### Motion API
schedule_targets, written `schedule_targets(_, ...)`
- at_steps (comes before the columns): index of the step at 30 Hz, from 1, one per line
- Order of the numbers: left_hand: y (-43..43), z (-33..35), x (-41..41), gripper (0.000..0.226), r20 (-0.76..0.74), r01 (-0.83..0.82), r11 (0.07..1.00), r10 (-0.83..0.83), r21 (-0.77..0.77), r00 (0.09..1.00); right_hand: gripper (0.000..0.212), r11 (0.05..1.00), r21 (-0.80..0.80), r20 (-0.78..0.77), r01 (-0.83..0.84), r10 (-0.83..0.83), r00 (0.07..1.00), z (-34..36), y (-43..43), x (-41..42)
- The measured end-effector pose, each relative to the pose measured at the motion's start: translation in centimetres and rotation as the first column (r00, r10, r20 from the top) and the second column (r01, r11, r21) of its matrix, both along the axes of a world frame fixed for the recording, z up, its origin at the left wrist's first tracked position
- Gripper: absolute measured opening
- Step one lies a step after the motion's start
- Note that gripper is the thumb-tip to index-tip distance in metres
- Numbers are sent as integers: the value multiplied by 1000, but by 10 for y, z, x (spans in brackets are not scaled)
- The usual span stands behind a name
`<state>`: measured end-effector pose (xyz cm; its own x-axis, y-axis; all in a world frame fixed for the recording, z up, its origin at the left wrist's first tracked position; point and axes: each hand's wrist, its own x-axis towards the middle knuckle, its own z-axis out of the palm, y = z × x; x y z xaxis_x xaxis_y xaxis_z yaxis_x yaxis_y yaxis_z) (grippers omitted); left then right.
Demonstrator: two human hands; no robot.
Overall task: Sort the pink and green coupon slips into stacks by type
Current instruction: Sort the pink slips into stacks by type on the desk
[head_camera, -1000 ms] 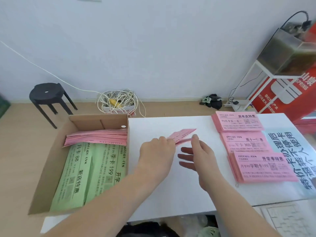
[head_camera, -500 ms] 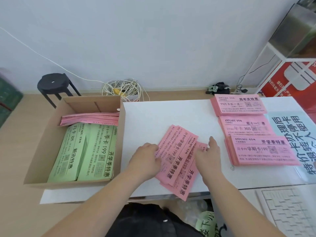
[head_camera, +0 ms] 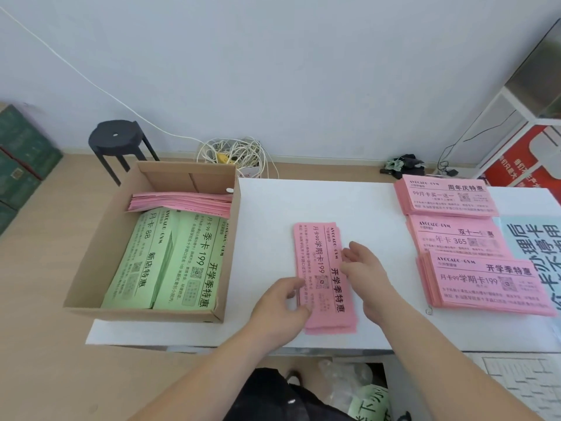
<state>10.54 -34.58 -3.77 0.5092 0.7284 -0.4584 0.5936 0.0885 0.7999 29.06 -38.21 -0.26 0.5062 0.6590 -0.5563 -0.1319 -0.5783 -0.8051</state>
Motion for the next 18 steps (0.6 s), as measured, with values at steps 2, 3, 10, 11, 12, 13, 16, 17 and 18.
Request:
schedule_targets(2,-3,2,6,49,38,16,997,-13,-79,999,63,992,-1,67,-123,123,990,-2,7,12)
schedule_targets(3,-5,3,8,47,52,56,992,-51,-114,997,63,982,-23,127,-189,190,973,-2,8,16)
schedule_targets(10,37,12,19,37,-96,-6,982,25,188,995,97,723,-588,535,-364,685,495,-14,-2,-1)
schedule_targets(11,48,13,22,40,-106,8,968,19,250,994,98,712,-593,535,-377,697,477,-19,-7,-9)
schedule_targets(12,61,13,27,44,-122,30,958,5,286,993,98,709,-590,549,-386,703,452,-25,-11,-14)
schedule_targets(13,72,13,31,47,-144,61,951,-18,304,989,97,708,-586,567,-396,706,424,-29,-14,-13)
schedule_targets(16,91,11,38,54,-247,146,955,-81,257,966,89,640,-590,547,-493,765,339,-24,-17,13)
schedule_targets(17,92,9,39,57,-273,155,960,-88,235,958,87,585,-614,522,-530,804,284,-21,-17,24)
schedule_targets(18,90,6,40,58,-280,148,965,-84,218,956,86,531,-639,498,-556,837,228,-19,-16,34)
